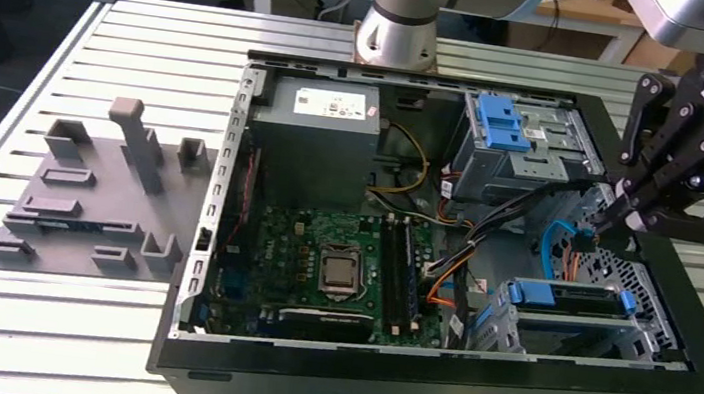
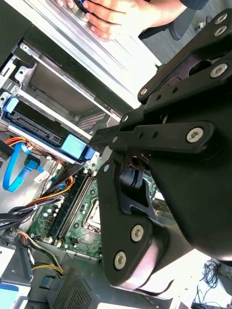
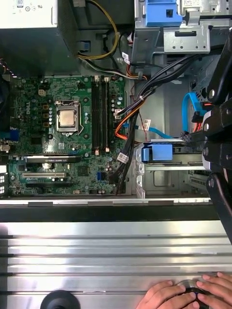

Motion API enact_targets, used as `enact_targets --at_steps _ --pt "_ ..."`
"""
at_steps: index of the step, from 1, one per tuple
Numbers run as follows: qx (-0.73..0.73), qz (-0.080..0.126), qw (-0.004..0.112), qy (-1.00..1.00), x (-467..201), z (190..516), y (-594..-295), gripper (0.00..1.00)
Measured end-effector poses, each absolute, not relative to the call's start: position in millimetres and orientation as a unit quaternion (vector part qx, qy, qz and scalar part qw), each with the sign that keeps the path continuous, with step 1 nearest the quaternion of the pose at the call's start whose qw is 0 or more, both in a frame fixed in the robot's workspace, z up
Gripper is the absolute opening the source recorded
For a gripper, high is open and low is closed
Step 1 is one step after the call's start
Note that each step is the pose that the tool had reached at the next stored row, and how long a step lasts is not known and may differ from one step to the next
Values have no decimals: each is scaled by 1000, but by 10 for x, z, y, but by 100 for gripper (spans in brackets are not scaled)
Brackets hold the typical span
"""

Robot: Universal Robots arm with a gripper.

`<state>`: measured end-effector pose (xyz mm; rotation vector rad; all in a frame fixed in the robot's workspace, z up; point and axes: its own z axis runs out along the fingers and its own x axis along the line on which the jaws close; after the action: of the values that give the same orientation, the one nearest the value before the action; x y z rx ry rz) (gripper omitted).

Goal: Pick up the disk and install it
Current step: 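Insert the first disk wire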

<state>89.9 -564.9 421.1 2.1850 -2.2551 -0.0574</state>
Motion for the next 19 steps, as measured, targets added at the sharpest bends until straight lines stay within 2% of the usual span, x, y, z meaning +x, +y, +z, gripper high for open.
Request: enact_targets --at_steps 19 --pt "696 -18 0 -718 1062 4197 -5624 11"
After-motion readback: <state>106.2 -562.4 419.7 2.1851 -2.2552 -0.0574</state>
